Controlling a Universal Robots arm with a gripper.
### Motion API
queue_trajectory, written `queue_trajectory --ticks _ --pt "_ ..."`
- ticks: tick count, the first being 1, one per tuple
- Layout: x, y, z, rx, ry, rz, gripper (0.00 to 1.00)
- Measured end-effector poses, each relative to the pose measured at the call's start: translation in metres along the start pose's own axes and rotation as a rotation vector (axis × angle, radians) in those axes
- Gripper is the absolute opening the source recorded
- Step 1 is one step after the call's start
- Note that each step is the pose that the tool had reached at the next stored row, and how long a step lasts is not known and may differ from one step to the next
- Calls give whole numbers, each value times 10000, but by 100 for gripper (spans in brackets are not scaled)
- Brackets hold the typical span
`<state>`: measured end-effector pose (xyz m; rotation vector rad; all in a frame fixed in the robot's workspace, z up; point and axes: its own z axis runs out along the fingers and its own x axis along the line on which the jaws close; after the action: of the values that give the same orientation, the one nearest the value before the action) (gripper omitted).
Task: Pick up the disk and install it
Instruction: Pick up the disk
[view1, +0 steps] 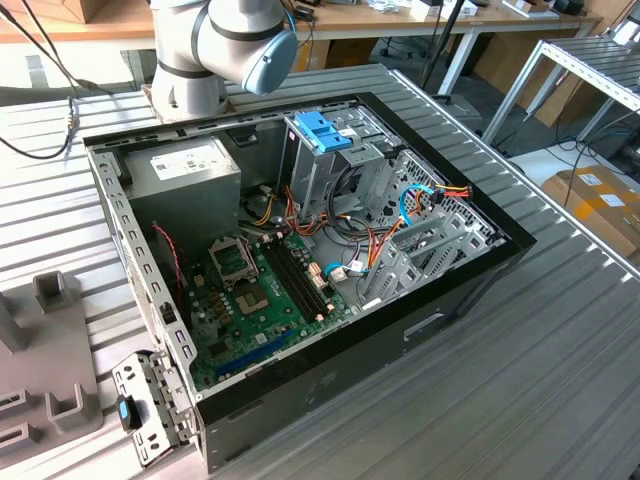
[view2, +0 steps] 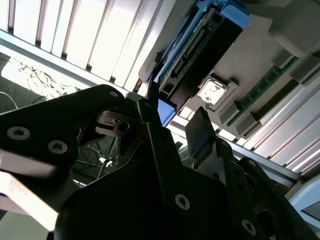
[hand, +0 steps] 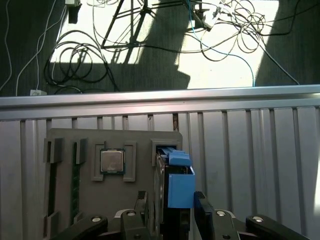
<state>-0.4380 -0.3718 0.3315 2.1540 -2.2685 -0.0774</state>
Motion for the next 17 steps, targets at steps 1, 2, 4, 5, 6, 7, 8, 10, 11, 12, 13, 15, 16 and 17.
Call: queue_trajectory --ticks 1,2,4,5,6,7,8,10,11,12,13,15,16,17 --pt "0 0 1 -1 0 0 49" --pt "0 0 3 0 0 0 49" --pt "0 0 8 0 0 0 49" --pt "0 0 10 0 0 0 49" --pt "0 0 11 0 0 0 49" --pt "0 0 13 -1 0 0 49" --pt "0 0 15 0 0 0 49" --pt "0 0 18 -1 0 0 49" --pt "0 -1 19 -1 0 0 49" --pt "1 -1 21 -1 1 0 49" --pt "1 -1 24 0 0 0 49" --pt "1 -1 27 -1 0 0 49" --pt "1 -1 29 -1 1 0 49" --pt "1 -1 30 0 0 0 49"
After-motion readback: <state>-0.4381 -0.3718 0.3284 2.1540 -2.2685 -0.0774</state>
